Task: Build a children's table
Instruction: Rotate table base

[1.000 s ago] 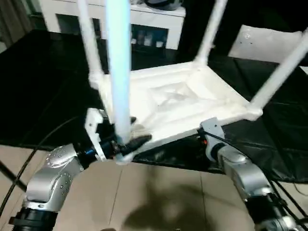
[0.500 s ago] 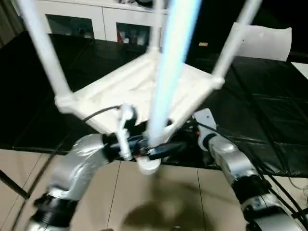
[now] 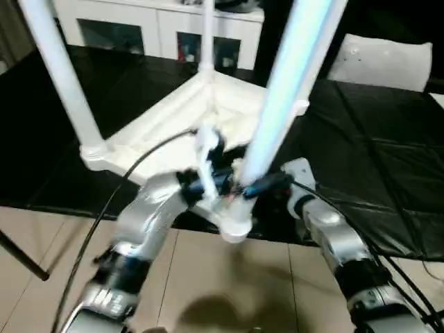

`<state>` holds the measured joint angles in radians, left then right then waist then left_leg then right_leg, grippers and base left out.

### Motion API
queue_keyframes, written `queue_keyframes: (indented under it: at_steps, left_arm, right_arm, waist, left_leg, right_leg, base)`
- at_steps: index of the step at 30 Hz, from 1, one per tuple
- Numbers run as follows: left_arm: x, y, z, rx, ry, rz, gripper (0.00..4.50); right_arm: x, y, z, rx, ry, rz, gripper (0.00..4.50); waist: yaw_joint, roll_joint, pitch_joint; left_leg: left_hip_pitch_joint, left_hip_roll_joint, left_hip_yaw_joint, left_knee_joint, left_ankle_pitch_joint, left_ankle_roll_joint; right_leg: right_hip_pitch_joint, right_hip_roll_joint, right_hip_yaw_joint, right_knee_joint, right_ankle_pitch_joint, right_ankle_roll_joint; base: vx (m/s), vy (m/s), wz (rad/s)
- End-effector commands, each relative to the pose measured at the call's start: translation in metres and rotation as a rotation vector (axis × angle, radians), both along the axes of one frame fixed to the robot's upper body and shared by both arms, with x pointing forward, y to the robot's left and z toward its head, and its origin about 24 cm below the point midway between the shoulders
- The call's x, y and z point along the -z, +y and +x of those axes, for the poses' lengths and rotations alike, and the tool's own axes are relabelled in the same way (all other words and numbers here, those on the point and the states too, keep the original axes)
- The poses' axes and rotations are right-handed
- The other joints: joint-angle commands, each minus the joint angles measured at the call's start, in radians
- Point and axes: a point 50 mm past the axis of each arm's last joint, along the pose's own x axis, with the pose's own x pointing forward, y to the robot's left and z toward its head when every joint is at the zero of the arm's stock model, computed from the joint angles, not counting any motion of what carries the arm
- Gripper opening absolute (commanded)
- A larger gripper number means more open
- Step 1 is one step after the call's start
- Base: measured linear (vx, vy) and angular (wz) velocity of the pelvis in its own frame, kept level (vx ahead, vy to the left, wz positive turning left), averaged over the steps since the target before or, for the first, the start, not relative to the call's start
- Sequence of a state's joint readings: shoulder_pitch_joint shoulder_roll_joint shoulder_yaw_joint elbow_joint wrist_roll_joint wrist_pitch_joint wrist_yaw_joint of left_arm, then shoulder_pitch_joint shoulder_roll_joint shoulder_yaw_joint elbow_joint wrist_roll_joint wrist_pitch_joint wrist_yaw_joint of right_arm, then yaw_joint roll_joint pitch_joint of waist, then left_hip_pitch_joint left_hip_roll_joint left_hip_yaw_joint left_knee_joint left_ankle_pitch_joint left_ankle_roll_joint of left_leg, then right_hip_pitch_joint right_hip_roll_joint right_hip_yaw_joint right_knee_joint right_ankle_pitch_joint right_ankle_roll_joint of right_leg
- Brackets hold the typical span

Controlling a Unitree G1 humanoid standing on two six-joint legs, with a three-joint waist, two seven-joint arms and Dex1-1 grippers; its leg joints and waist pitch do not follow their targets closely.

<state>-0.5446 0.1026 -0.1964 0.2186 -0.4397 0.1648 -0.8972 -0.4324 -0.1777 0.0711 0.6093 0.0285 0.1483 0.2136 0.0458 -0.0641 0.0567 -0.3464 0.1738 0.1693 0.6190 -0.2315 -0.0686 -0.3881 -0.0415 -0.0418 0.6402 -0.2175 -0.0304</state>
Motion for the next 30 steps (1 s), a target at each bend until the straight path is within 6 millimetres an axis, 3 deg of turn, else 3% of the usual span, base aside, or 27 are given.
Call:
queue_keyframes:
  at_steps: [1, 4, 5, 6, 8, 11, 13, 17, 18, 23, 25, 26, 28, 30]
  left_arm:
    - [-0.006, -0.004, 0.017, -0.072, -0.056, 0.025, 4.46]
    - [-0.010, -0.006, 0.034, -0.145, -0.101, 0.062, 4.46]
    - [-0.011, -0.009, 0.044, -0.197, -0.124, 0.115, 4.46]
    - [-0.011, -0.010, 0.048, -0.226, -0.135, 0.140, 4.46]
    - [-0.012, -0.011, 0.054, -0.293, -0.166, 0.191, 4.46]
    - [-0.015, -0.014, 0.059, -0.343, -0.174, 0.191, 4.46]
    - [-0.016, -0.015, 0.059, -0.340, -0.166, 0.176, 4.46]
    - [-0.010, -0.022, 0.049, -0.233, -0.132, 0.062, 4.46]
    - [-0.007, -0.021, 0.045, -0.216, -0.118, 0.042, 4.46]
    - [0.016, -0.002, 0.022, -0.215, -0.027, 0.015, 4.46]
    - [0.025, 0.011, 0.012, -0.249, 0.004, 0.018, 4.46]
    - [0.029, 0.020, 0.005, -0.266, 0.025, 0.023, 4.46]
    - [0.032, 0.028, -0.002, -0.274, 0.040, 0.029, 4.46]
    - [0.035, 0.045, -0.014, -0.334, 0.068, 0.026, 4.46]
  right_arm:
    - [-0.009, -0.018, -0.001, 0.065, -0.051, 0.002, 4.50]
    - [-0.011, -0.031, -0.007, 0.104, -0.072, -0.004, 4.50]
    - [-0.012, -0.038, -0.012, 0.124, -0.079, -0.008, 4.50]
    - [-0.012, -0.040, -0.013, 0.129, -0.081, -0.009, 4.50]
    - [-0.012, -0.044, -0.017, 0.138, -0.084, -0.012, 4.50]
    - [-0.012, -0.048, -0.023, 0.143, -0.087, -0.014, 4.50]
    - [-0.013, -0.049, -0.025, 0.145, -0.089, -0.015, 4.50]
    - [-0.023, -0.052, -0.035, 0.161, -0.119, 0.004, 4.50]
    - [-0.026, -0.051, -0.037, 0.157, -0.129, 0.017, 4.50]
    - [-0.038, -0.045, -0.047, 0.139, -0.164, 0.068, 4.50]
    - [-0.042, -0.043, -0.052, 0.142, -0.170, 0.087, 4.50]
    - [-0.045, -0.041, -0.055, 0.143, -0.173, 0.103, 4.50]
    - [-0.047, -0.040, -0.058, 0.144, -0.173, 0.111, 4.50]
    - [-0.052, -0.034, -0.063, 0.131, -0.177, 0.149, 4.50]
  waist:
    - [0.003, 0.003, -0.059]
    - [0.011, 0.001, -0.060]
    - [0.011, -0.003, -0.058]
    - [0.013, -0.006, -0.056]
    - [0.011, -0.005, -0.056]
    - [0.006, -0.003, -0.057]
    - [0.007, -0.006, -0.061]
    - [0.013, 0.000, -0.063]
    - [0.016, -0.003, -0.063]
    - [0.015, 0.000, -0.066]
    - [0.013, 0.007, -0.060]
    - [0.009, 0.006, -0.056]
    - [0.007, 0.010, -0.051]
    - [0.005, 0.018, -0.048]
  left_leg:
    - [0.004, 0.051, -0.008, -0.074, -0.044, 0.021]
    - [0.006, 0.051, -0.010, -0.076, -0.045, 0.027]
    - [-0.003, 0.052, -0.015, -0.079, -0.061, 0.020]
    - [-0.005, 0.048, -0.013, -0.079, -0.082, 0.019]
    - [-0.005, 0.050, -0.017, -0.080, -0.099, 0.015]
    - [-0.008, 0.050, -0.017, -0.078, -0.092, 0.027]
    - [-0.009, 0.052, -0.016, -0.076, -0.061, 0.045]
    - [-0.007, 0.055, -0.016, -0.075, -0.026, 0.070]
    - [-0.008, 0.056, -0.015, -0.074, -0.012, 0.082]
    - [-0.010, 0.061, -0.014, -0.073, -0.017, 0.103]
    - [-0.006, 0.067, -0.013, -0.078, -0.058, 0.089]
    - [-0.008, 0.068, -0.013, -0.082, -0.077, 0.083]
    - [-0.004, 0.065, -0.012, -0.086, -0.131, 0.050]
    - [-0.003, 0.068, -0.015, -0.091, -0.163, 0.025]
  right_leg:
    - [0.052, -0.093, 0.062, -0.080, -0.050, -0.184]
    - [0.053, -0.092, 0.061, -0.082, -0.047, -0.172]
    - [0.060, -0.098, 0.059, -0.082, -0.082, -0.163]
    - [0.058, -0.096, 0.059, -0.096, -0.148, -0.133]
    - [0.058, -0.099, 0.057, -0.097, -0.200, -0.119]
    - [0.053, -0.100, 0.057, -0.099, -0.200, -0.132]
    - [0.055, -0.102, 0.057, -0.092, -0.136, -0.163]
    - [0.057, -0.103, 0.057, -0.084, -0.033, -0.205]
    - [0.059, -0.104, 0.058, -0.079, 0.023, -0.221]
    - [0.059, -0.105, 0.057, -0.072, 0.054, -0.245]
    - [0.052, -0.104, 0.057, -0.078, 0.000, -0.240]
    - [0.050, -0.103, 0.057, -0.082, -0.030, -0.234]
    - [0.043, -0.098, 0.058, -0.094, -0.155, -0.194]
    - [0.039, -0.098, 0.059, -0.097, -0.211, -0.172]
  base:
    - [0.000, 0.000, 0.00]
    - [0.000, 0.000, 0.00]
    - [0.000, 0.000, 0.00]
    - [0.000, 0.000, 0.00]
    - [0.000, 0.000, 0.00]
    - [0.000, 0.000, 0.00]
    - [0.000, 0.000, 0.00]
    - [0.000, 0.000, 0.00]
    - [0.000, 0.000, 0.00]
    - [0.000, 0.000, 0.00]
    - [0.000, 0.000, 0.00]
    - [0.000, 0.000, 0.00]
    - [0.000, 0.000, 0.00]
    - [0.000, 0.000, 0.00]
